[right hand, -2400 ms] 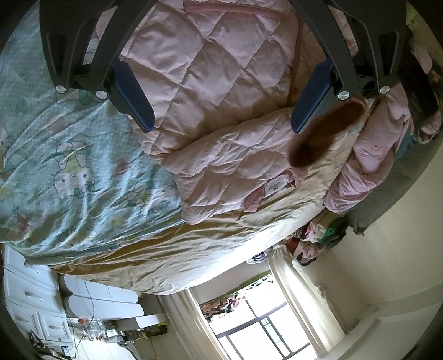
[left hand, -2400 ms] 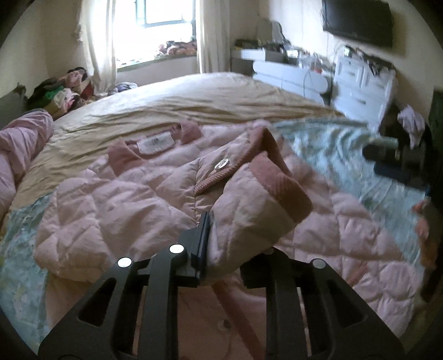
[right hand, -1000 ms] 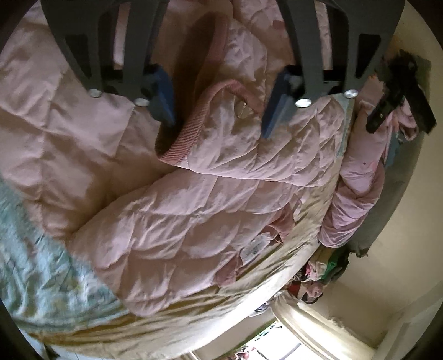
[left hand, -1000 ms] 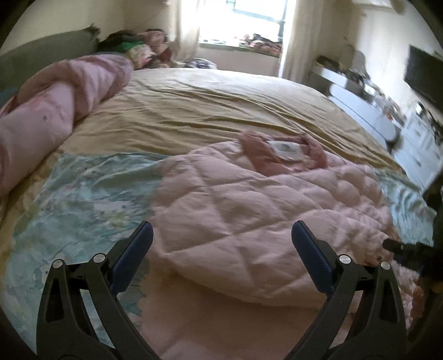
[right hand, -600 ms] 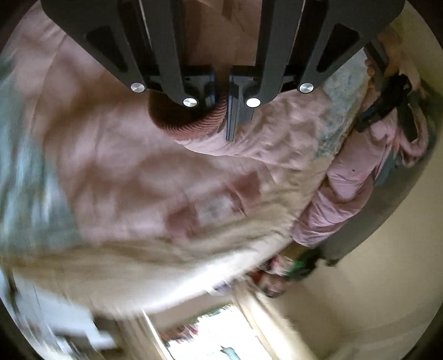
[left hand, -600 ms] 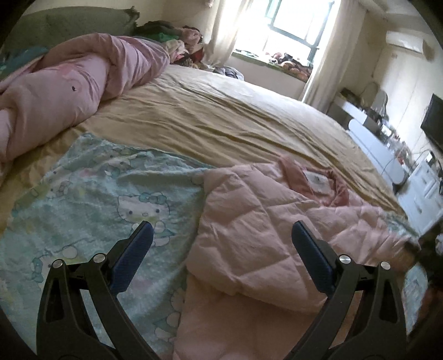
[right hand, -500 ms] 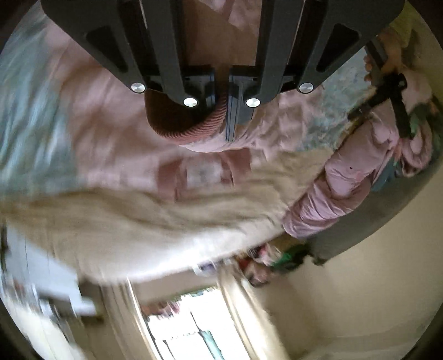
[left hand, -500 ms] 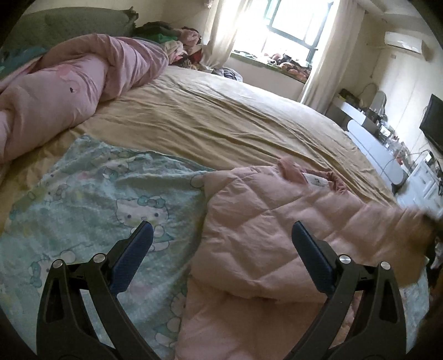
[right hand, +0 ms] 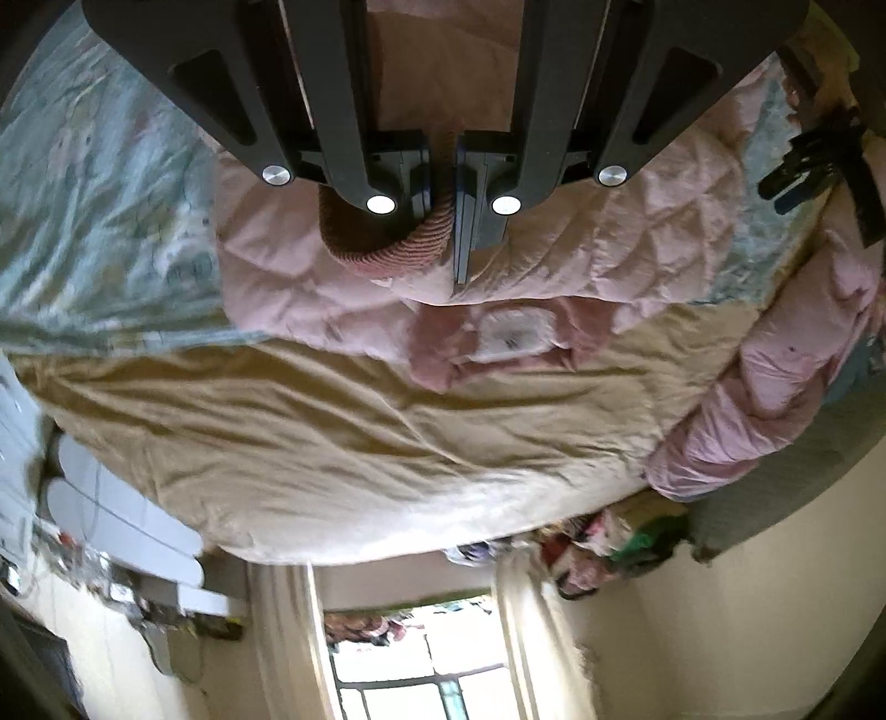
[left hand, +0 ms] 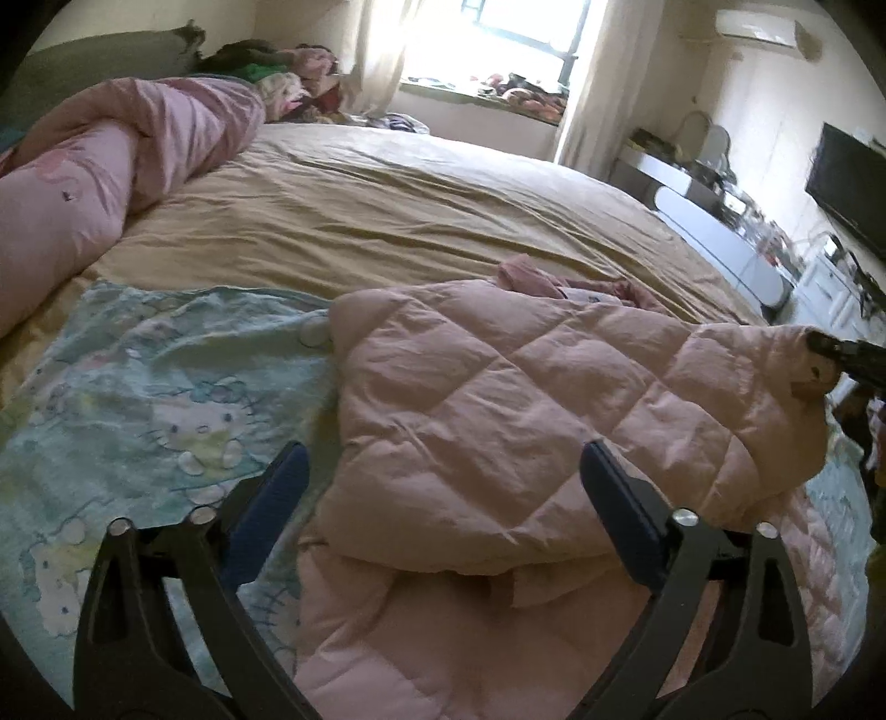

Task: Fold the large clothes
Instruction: 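Fold the hem edge up toward the collar and open the right tool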

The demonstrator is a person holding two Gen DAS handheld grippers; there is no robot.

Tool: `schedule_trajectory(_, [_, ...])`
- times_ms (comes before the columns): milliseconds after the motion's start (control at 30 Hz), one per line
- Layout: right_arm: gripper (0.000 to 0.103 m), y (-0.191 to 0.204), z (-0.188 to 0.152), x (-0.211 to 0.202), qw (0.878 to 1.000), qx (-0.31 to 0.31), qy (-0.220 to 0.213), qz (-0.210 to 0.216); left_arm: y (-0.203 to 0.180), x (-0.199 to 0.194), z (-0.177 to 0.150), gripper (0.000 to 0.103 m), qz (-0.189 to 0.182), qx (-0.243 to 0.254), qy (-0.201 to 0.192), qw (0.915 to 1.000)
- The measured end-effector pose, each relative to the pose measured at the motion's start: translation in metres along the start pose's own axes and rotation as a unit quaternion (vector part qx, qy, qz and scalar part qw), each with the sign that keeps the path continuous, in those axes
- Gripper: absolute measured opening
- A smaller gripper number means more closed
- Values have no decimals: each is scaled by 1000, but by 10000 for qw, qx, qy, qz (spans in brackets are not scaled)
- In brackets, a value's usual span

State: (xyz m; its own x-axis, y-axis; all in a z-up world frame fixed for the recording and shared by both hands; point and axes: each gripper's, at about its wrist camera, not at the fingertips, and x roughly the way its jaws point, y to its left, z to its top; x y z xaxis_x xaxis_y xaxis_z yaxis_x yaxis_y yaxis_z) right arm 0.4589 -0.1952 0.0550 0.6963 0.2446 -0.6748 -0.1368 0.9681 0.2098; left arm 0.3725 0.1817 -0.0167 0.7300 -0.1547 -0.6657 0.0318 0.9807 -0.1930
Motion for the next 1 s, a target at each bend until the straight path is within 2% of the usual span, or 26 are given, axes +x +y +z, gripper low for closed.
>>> schedule_trajectory(67, [5, -1, -7, 10, 9999, -14, 71, -98, -2, 1, -1, 80, -27, 18, -49, 10000])
schedule_trajectory(133, [5, -1, -12, 17, 9997, -69, 129, -216, -3, 6, -2, 77, -109, 26, -37, 9999])
schedule_trajectory(333, [11, 0, -16, 28, 9991, -168, 209, -325, -8, 25, -7, 56, -254, 214, 291, 9990])
schedule_trajectory(400, [14, 1, -17, 27, 9990, -149, 216, -349, -10, 32, -12, 56, -233, 262, 432, 9985])
schedule_trajectory(500, [31, -1, -18, 22, 9988, -87, 233, -422, -10, 40, -18, 56, -222, 300, 563, 9977])
schedule_trajectory(667, [38, -5, -19, -6, 9982, -34, -151, -573, -12, 43, -22, 56, -146, 306, 645, 9973])
schedule_trajectory(733, [39, 4, -19, -13, 9979, -168, -267, -559, -14, 45, -24, 56, -107, 346, 680, 9970])
schedule_trajectory(767, [43, 14, -21, -15, 9978, -298, -308, -507, -14, 45, -25, 55, -102, 358, 716, 9967])
schedule_trajectory(833, [51, 34, -22, -13, 9977, -535, -245, -334, -15, 46, -25, 55, -97, 393, 781, 9961])
schedule_trajectory(1000, [54, 93, -36, 25, 9924, -1168, 390, -50, -15, 44, -26, 55, -71, 413, 835, 9956])
